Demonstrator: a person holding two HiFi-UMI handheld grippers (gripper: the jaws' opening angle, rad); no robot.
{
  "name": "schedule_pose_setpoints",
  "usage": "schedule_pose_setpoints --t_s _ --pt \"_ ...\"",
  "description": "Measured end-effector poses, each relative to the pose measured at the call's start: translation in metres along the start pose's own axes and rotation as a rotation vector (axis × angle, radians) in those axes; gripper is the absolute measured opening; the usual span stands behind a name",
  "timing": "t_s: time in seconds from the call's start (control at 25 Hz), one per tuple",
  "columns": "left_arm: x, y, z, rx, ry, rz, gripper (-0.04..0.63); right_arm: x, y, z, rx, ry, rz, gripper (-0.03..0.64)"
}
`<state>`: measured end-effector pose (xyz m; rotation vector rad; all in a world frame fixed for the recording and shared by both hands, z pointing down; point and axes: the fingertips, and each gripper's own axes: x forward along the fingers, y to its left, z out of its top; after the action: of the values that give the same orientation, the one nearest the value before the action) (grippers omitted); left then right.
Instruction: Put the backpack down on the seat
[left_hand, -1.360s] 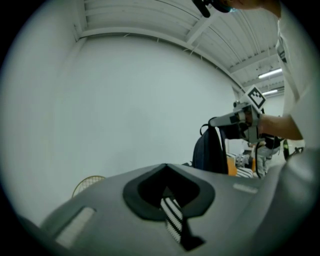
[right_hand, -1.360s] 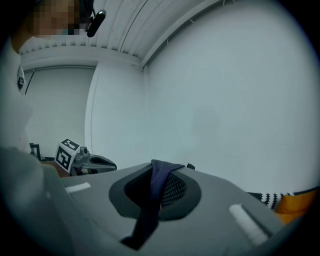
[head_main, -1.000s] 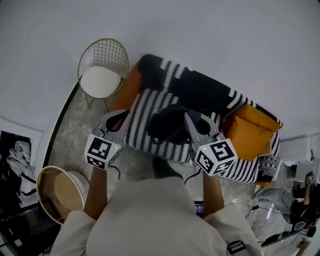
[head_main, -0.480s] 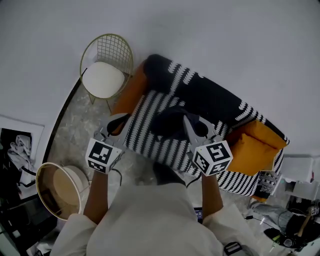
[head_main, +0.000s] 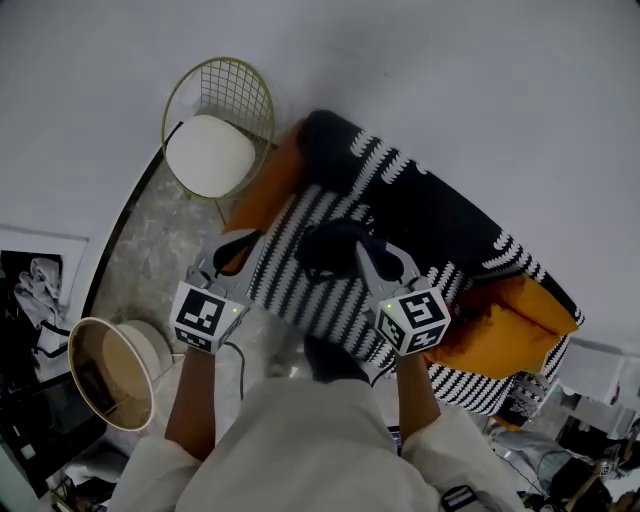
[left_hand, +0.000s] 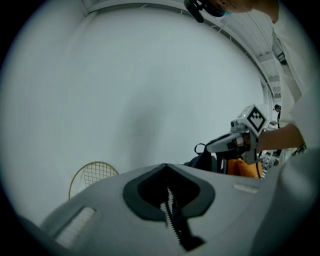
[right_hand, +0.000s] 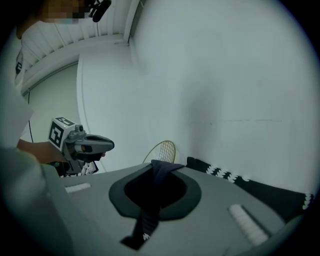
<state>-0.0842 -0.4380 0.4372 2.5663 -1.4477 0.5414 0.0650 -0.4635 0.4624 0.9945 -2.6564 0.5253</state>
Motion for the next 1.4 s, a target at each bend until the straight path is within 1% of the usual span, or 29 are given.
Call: schedule_pose_setpoints --t_s 0.24,0.44,0.68,0.96,1.16,1.28,1.4 --pt "0.044 0.025 -0.028 -0.068 0.047 0.040 0.002 0.055 -0.040 -0.023 0.018 0.060 0.044 0.005" --pt "0.075 0.043 -0.052 -0.099 0.083 0.054 0.002 0.096 -0.064 -0.043 0.038 0.097 0.066 0.005" --pt "0.101 0.064 -0.074 -0.138 0.103 0.075 0.002 0.140 -0.093 -0.061 0.045 0.132 0.076 0.005" --pt "0.124 0.076 -0.091 -0.181 0.123 0.095 0.002 0.183 -0.121 -0.077 0.054 0.178 0.089 0.005" --pt "0.144 0.087 -0.103 -0.220 0.127 0.127 0.002 0.207 -0.140 -0.082 0.047 0.162 0.092 0.005" --pt "0.155 0.088 -0.112 -0.239 0.140 0.126 0.002 0.220 -0.146 -0.087 0.040 0.147 0.089 0.005" --pt "0.164 0.084 -0.113 -0.245 0.141 0.114 0.002 0.231 -0.150 -0.091 0.003 0.154 0.088 0.005"
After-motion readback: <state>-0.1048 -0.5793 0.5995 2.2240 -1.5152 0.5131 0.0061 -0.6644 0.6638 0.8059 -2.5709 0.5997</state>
